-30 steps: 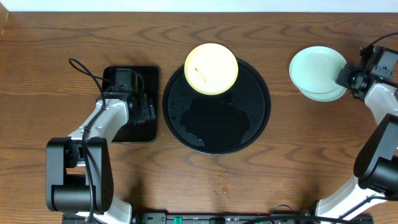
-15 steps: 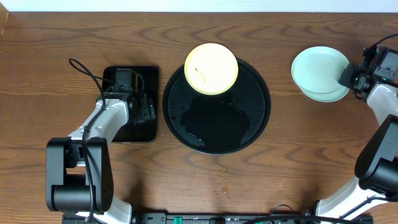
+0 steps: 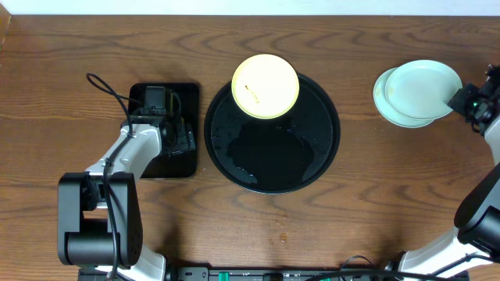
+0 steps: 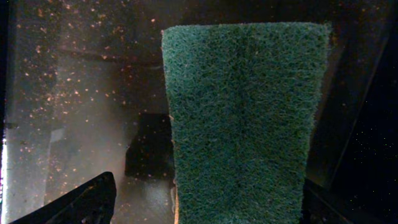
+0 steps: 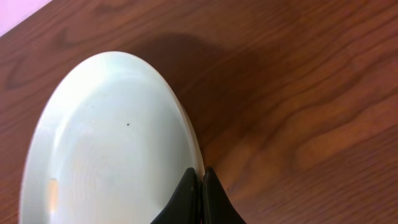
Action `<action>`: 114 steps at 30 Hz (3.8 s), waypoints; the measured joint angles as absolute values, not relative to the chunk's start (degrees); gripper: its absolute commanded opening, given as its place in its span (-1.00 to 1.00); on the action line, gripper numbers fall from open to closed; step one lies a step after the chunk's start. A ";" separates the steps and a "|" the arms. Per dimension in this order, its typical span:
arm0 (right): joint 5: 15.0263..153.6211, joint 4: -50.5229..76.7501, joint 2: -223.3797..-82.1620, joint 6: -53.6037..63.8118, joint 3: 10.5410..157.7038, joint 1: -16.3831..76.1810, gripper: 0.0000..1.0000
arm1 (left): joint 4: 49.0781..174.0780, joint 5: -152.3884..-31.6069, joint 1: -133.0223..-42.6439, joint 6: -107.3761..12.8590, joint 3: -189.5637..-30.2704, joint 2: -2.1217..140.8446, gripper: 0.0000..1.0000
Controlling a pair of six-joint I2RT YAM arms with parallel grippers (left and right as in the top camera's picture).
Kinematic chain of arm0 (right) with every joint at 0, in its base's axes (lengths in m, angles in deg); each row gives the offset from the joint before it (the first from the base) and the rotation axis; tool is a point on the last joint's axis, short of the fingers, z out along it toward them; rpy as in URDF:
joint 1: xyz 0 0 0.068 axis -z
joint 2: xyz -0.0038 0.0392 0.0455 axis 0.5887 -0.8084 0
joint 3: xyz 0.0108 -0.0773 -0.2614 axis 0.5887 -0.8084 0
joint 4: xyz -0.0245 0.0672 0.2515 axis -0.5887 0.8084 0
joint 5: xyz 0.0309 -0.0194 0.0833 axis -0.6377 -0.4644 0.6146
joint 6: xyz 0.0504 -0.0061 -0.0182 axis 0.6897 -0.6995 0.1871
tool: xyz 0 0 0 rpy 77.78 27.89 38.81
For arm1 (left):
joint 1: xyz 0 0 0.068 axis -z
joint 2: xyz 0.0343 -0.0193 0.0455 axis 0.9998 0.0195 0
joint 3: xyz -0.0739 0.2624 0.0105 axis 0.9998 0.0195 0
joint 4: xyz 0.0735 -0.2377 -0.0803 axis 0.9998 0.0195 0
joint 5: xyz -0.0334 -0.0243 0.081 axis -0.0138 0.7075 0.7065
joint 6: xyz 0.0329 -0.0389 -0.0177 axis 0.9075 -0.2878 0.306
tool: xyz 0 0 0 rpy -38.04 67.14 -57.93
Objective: Clean dirty plates on tray and stack at the side
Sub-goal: 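Lower the pale blue plate onto the other blue plate and release, then move the right gripper back to the yellow plate's rim on the tray, then grasp the yellow plate rim with the right gripper and drag it toward center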
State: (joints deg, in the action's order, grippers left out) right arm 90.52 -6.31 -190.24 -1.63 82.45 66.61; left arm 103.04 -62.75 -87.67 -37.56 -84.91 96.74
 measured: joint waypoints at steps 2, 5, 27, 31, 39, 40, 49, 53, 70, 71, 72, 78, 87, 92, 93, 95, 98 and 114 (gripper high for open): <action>91.04 -5.54 -190.24 -1.61 82.45 66.59 -0.98 | 103.04 -62.75 -87.67 -37.56 -84.91 96.74 0.73; 91.59 -5.39 -190.24 -1.58 82.45 66.56 -0.98 | 103.04 -62.75 -87.67 -37.59 -84.91 96.74 0.73; 98.76 16.25 -190.64 -14.17 90.60 51.96 0.29 | 103.06 -62.75 -87.67 -37.59 -84.91 96.74 0.74; 94.94 23.99 -191.08 -16.75 103.08 41.34 0.34 | 103.06 -62.75 -87.67 -37.59 -84.91 96.74 0.74; 88.64 21.01 -192.61 -17.96 111.56 24.01 0.33 | 103.04 -62.75 -87.67 -37.59 -84.91 96.74 0.74; 87.81 20.08 -193.70 -17.58 111.56 22.50 0.38 | 103.04 -62.75 -87.67 -37.56 -84.91 96.74 0.74; 81.69 14.92 -209.26 -10.26 111.48 16.97 0.12 | 103.04 -62.75 -87.67 -37.56 -84.91 96.74 0.74; 80.66 14.74 -212.41 -6.59 111.39 17.08 -0.22 | 103.04 -62.75 -87.67 -37.59 -84.91 96.74 0.74; 81.47 27.51 -212.36 1.17 111.89 17.08 -0.97 | 103.04 -62.75 -87.67 -37.56 -84.91 96.74 0.74; 81.38 29.32 -212.15 1.65 111.87 17.08 -0.97 | 103.04 -62.75 -87.67 -37.59 -84.91 96.74 0.74; 81.38 31.13 -211.99 2.48 111.87 17.06 -0.96 | 103.04 -62.75 -87.67 -37.59 -84.91 96.74 0.74; 81.56 42.26 -211.58 8.47 111.87 17.04 -0.86 | 103.04 -62.75 -87.67 -37.59 -84.91 96.74 0.74; 86.02 46.02 -211.58 6.44 111.76 16.97 -0.03 | 103.04 -62.75 -87.67 -37.59 -84.91 96.74 0.74; 89.01 45.87 -211.58 -2.33 112.02 17.08 0.07 | 103.04 -62.75 -87.67 -37.59 -84.91 96.74 0.74; 89.27 45.82 -211.58 -4.27 112.42 17.15 0.05 | 103.04 -62.75 -87.67 -37.56 -84.91 96.74 0.74; 89.38 45.17 -211.58 -7.38 113.33 17.25 0.02 | 103.04 -62.75 -87.67 -37.56 -84.91 96.74 0.74; 88.53 42.54 -211.56 -10.41 114.69 17.76 -0.06 | 103.04 -62.75 -87.67 -37.59 -84.91 96.74 0.74; 84.18 34.61 -211.47 -15.18 114.25 18.87 -0.49 | 103.04 -62.75 -87.67 -37.59 -84.91 96.74 0.74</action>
State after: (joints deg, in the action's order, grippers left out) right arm 84.18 34.61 -211.47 -15.18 114.25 18.87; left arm 103.04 -62.75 -87.67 -37.59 -84.91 96.74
